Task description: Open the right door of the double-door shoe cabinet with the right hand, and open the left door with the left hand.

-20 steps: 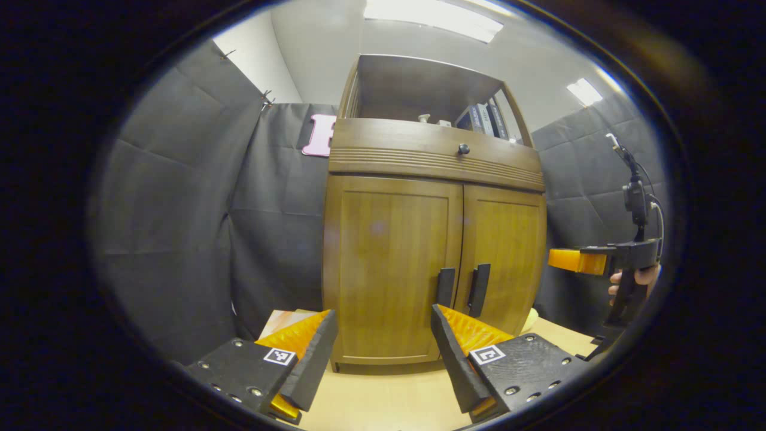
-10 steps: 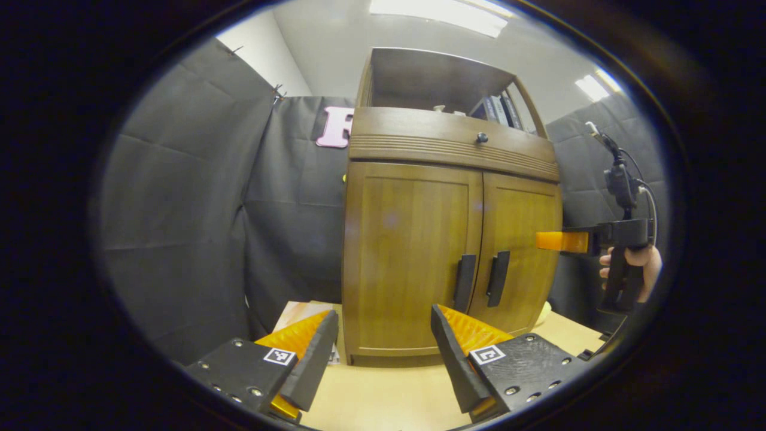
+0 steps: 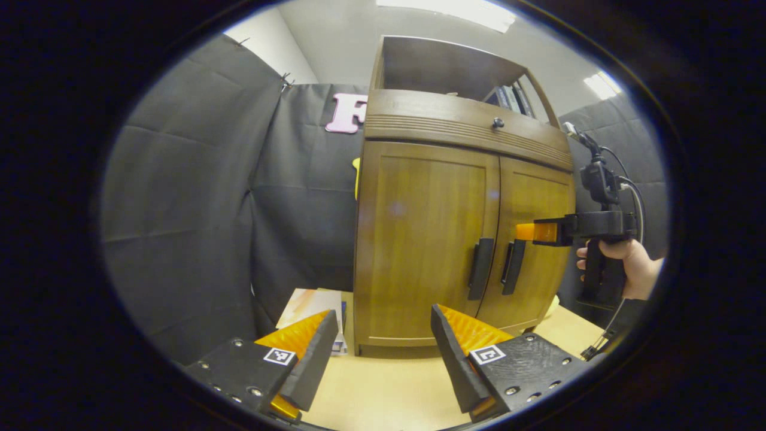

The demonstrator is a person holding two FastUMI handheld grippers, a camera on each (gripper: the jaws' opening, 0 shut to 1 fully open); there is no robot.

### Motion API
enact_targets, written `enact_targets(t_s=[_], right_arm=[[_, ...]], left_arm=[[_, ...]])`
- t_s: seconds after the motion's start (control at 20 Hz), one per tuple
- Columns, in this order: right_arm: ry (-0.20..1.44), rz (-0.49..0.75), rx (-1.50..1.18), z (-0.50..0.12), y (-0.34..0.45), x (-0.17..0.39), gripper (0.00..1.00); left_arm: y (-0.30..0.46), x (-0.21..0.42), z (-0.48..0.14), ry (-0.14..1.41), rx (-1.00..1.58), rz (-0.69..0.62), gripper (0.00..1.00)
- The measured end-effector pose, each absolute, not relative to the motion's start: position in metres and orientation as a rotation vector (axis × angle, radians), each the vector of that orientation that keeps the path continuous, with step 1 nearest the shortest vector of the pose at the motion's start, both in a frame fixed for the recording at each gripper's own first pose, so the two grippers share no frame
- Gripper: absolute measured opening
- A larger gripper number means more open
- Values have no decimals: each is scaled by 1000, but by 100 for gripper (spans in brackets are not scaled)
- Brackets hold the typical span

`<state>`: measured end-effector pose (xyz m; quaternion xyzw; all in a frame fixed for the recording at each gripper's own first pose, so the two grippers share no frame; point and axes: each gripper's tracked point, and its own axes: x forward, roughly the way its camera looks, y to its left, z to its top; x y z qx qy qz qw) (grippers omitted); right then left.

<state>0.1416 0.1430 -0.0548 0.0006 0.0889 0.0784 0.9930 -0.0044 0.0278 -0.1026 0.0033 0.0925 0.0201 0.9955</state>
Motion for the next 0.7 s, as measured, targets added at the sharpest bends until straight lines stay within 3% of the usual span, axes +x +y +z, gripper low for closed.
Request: enact_targets(t_s=[0.7], right_arm=[[254, 117, -72, -103, 158, 179, 97]], left_arm=[[39, 8, -112, 234, -40, 33, 90]])
